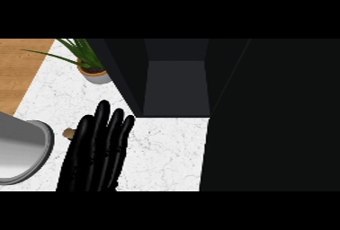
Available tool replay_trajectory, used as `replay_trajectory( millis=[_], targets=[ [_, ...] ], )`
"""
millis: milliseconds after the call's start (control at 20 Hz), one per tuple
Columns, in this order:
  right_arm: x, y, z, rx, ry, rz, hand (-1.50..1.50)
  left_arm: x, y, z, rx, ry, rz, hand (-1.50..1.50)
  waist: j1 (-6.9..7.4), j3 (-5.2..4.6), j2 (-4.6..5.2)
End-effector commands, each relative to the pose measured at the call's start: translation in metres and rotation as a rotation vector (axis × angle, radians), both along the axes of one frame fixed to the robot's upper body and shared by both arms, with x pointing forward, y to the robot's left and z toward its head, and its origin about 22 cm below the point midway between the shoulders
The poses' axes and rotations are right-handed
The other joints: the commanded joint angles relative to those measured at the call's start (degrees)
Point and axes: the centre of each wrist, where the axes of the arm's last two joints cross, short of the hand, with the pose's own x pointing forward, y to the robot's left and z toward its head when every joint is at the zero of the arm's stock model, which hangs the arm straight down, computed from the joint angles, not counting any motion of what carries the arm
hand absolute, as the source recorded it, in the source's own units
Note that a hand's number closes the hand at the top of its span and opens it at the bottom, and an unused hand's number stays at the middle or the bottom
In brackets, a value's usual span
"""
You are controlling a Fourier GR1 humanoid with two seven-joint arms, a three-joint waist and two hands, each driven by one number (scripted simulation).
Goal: Pick up the wine, place it into the cabinet and close the cabinet
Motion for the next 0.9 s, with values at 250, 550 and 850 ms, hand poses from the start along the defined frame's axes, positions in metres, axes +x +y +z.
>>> replay_trajectory(
  millis=[250,550,850],
  targets=[
    [-0.021,-0.007,0.014,0.027,-0.03,-0.012,-1.5,-0.018,-0.011,0.011,-0.054,0.011,0.041,-1.5,-0.02,0.03,-0.12],
    [-0.019,-0.004,0.019,0.021,-0.012,0.009,-1.5,-0.014,-0.005,0.001,-0.088,0.08,0.115,-1.5,0.06,-0.02,-0.03],
    [-0.01,0.006,0.012,0.035,-0.032,0.009,-1.5,0.008,0.029,0.002,-0.082,0.075,0.194,-1.5,-0.11,-0.06,0.16]
  ],
)
